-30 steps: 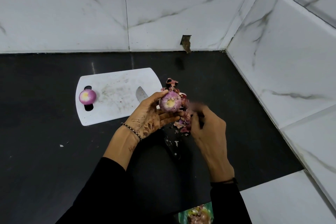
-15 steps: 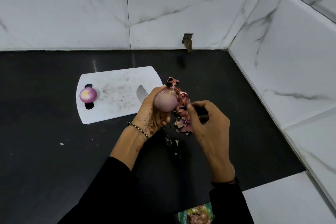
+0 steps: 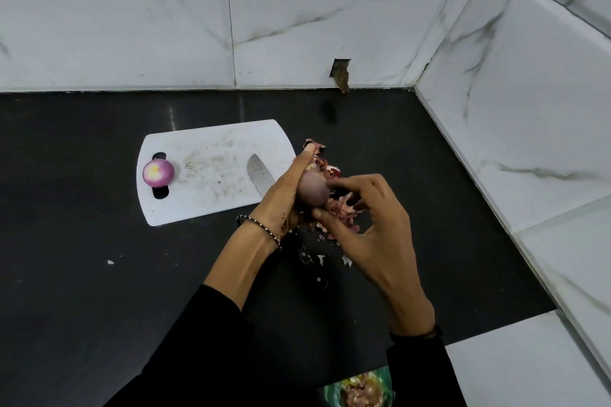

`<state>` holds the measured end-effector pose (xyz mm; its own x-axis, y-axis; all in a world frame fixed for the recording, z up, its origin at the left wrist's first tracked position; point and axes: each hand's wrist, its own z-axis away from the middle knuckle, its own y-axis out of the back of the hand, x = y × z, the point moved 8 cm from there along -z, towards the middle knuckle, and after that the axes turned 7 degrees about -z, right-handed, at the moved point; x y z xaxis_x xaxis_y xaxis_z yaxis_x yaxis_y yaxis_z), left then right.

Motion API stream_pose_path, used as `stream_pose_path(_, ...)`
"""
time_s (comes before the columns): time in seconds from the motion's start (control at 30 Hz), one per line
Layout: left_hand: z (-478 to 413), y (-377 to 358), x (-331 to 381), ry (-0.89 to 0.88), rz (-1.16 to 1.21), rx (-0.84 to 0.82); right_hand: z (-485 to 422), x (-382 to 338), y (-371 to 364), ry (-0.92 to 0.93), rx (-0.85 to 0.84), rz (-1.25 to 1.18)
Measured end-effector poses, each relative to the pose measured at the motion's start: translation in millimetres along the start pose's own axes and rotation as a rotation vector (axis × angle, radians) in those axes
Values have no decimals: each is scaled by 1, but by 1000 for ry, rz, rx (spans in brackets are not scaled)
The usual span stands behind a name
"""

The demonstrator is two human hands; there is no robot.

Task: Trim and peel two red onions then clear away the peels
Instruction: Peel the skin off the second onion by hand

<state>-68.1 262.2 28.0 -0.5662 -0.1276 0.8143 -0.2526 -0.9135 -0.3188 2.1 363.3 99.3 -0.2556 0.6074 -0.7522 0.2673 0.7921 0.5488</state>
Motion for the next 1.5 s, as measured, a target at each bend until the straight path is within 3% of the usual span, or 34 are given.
stream_pose_path(0.17,-2,6,4,-61,-105,62,-1,-1,-1,0,0,19)
stream_pose_path(0.33,-4,2,2,-63,-229,0,0,3,7,3,45,16)
stream_pose_path(0.73,-7,0,9,-136,-284,-12,3,-13,13,132,131,14)
stream_pose_path(0.9,-6,-8,3,-148,-310,-159,4,-20,11,177,128,-4)
stream_pose_path(1.17,-8,-3,4,-121,-197,-129,5,-18,10,123,134,-27)
stream_pose_path(1.5,-4,-8,9,-202,-119,-277,6,-17,11,82,146,-26)
